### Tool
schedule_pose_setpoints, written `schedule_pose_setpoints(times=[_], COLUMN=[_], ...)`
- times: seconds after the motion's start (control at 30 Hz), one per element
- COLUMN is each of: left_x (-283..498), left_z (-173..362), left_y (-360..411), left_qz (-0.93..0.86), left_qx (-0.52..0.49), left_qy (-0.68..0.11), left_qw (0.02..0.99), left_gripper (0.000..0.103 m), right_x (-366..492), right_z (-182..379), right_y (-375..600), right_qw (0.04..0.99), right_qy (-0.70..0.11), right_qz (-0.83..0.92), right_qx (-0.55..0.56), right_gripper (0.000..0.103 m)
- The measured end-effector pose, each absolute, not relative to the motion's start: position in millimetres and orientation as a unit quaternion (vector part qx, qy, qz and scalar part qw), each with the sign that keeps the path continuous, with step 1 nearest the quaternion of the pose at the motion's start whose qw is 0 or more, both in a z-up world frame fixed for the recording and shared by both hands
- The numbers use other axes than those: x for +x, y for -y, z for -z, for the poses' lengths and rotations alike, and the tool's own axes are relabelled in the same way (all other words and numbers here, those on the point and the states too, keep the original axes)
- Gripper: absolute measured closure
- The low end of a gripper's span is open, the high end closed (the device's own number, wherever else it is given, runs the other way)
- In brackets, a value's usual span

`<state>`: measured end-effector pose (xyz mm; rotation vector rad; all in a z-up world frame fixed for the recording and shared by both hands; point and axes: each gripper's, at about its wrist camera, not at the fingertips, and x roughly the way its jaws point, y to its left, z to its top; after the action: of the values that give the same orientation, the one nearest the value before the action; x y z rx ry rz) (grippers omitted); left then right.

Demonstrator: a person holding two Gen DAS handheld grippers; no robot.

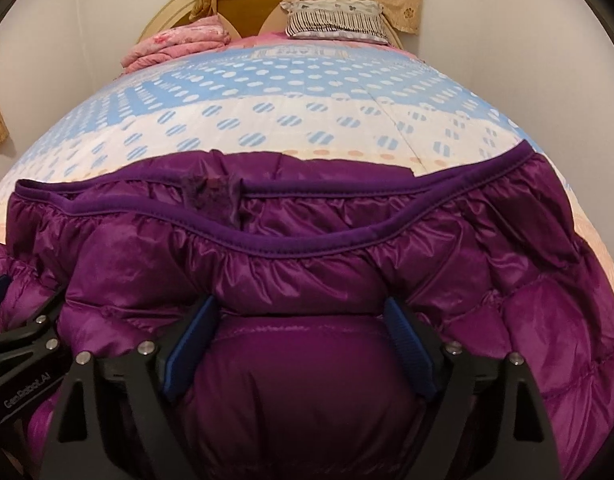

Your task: Fold large clothes

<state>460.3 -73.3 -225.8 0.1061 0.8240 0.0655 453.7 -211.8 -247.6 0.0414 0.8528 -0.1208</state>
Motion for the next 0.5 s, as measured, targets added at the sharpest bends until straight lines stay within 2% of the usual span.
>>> schedule_pose_setpoints(times=[0.3,0.4,0.5], left_x=[454,408,371], left_z=[215,188,187], left_y=[67,27,-12], left_qz=[-0.028,-0.024,-0.049], left_qx=[0.06,0.027,0.001], left_qy=[-0.414,-0.384,-0.376], left_qw=[0.908,0.923,0.925], left_gripper=[0.001,0.001,0.001], right_x=[446,399,353], right_z=[242,213,205], right_y=[212,202,192], right_qw=[0.902,0.917,0.926], right_qy=[-0.427,-0.394,-0.371], right_qz=[0.057,0.059,0.07], right_qx=[0.016,0.007,0.002], right_gripper=[0.013,0.013,0.006])
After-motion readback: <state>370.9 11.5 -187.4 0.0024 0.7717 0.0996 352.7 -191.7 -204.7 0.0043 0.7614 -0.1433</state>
